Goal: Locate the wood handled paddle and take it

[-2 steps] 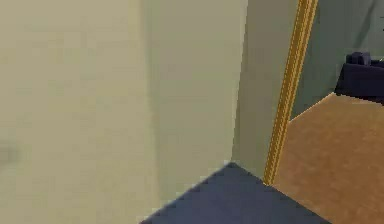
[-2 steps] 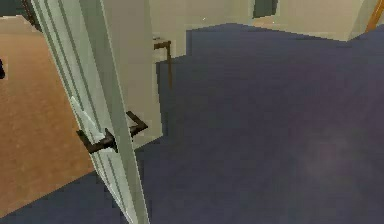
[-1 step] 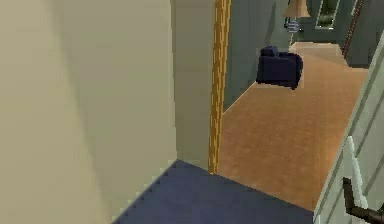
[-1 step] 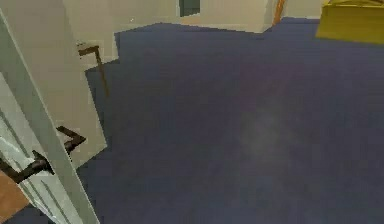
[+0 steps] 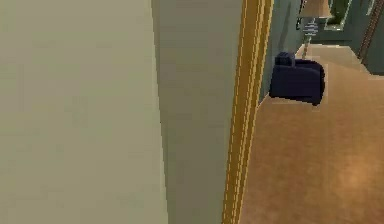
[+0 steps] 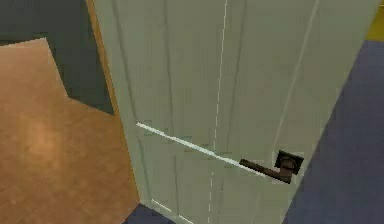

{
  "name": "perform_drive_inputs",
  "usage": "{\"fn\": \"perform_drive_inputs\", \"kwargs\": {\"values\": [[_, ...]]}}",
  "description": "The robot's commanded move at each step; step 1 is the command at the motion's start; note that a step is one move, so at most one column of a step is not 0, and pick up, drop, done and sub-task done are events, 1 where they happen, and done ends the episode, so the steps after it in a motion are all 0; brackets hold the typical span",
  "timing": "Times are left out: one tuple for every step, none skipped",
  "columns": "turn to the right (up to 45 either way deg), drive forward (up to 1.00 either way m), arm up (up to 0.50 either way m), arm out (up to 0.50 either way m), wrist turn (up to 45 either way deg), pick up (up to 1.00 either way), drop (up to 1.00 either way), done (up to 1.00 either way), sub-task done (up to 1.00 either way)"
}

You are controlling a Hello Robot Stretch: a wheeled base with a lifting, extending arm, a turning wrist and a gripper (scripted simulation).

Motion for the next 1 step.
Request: {"fn": "perform_drive_inputs", "kwargs": {"values": [[45.0, 0.0, 0.0, 0.0, 0.0, 0.0, 0.0, 0.0, 0.0]]}}
